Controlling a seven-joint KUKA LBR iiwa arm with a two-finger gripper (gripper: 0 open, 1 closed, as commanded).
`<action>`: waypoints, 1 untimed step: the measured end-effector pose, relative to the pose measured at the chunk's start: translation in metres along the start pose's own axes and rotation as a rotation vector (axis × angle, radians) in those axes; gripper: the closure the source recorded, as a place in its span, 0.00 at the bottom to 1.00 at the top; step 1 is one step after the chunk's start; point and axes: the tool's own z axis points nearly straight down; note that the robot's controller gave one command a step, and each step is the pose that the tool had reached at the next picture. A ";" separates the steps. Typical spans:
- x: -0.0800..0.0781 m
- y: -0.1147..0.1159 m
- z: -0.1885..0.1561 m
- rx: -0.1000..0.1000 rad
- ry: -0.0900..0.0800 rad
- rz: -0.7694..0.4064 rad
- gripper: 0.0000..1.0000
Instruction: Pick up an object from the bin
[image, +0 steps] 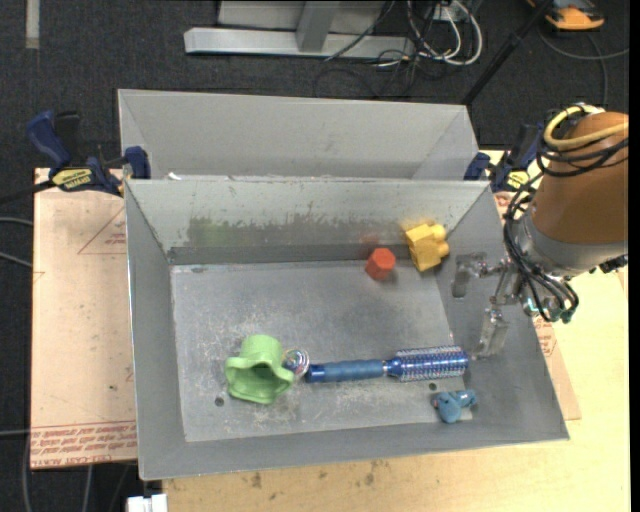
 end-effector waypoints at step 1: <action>0.038 0.007 0.143 -0.001 0.000 0.134 0.00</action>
Offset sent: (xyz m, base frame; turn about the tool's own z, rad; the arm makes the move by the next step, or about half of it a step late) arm -0.0373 0.0062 -0.1381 0.1345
